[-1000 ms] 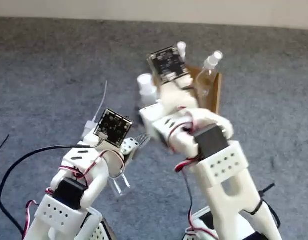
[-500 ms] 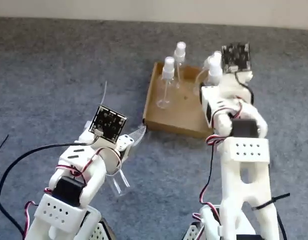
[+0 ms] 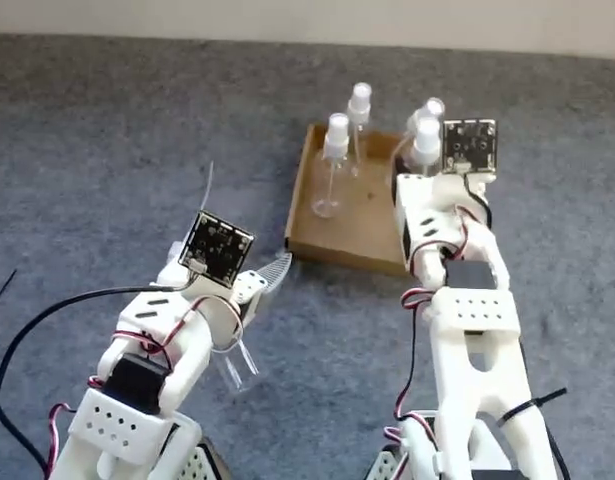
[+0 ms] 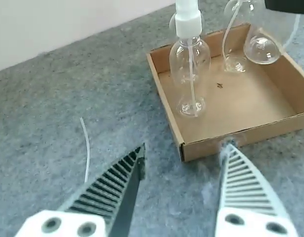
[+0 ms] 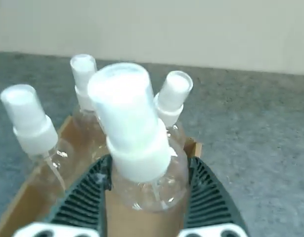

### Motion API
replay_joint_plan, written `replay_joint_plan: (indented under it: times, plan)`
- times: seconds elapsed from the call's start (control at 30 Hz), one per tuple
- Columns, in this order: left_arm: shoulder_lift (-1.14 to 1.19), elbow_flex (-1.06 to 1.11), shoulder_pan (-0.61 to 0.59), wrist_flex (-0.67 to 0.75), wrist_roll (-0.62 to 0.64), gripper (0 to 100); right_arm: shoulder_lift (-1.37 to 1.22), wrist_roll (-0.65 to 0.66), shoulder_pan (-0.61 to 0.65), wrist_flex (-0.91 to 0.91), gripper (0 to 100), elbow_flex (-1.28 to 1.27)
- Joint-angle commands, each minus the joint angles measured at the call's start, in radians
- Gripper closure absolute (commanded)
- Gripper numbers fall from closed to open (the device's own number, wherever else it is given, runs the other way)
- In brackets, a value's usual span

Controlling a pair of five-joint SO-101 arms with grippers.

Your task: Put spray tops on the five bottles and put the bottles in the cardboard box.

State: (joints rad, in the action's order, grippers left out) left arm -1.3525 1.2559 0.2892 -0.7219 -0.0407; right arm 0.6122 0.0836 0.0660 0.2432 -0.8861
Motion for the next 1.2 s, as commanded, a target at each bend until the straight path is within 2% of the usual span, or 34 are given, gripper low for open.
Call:
replay_joint_plan:
  times: [0.0, 0.13, 0.4, 0.57, 1.17]
  plan:
    - [0.002, -0.01, -0.015, 0.029, 0.005, 77, -0.041, -0.026, 0.024, -0.033, 99.5, 0.008]
    - [0.002, -0.01, -0.015, 0.029, 0.005, 77, -0.127, -0.035, 0.031, -0.033, 99.5, 0.019]
    - [0.002, -0.01, -0.015, 0.029, 0.005, 77, -0.142, -0.078, 0.039, -0.035, 99.5, 0.018]
    - [0.002, -0.01, -0.015, 0.029, 0.005, 77, -0.142, -0.078, 0.039, -0.114, 99.5, 0.01]
    - [0.002, -0.01, -0.015, 0.029, 0.005, 77, -0.237, -0.083, 0.035, -0.125, 99.5, 0.012]
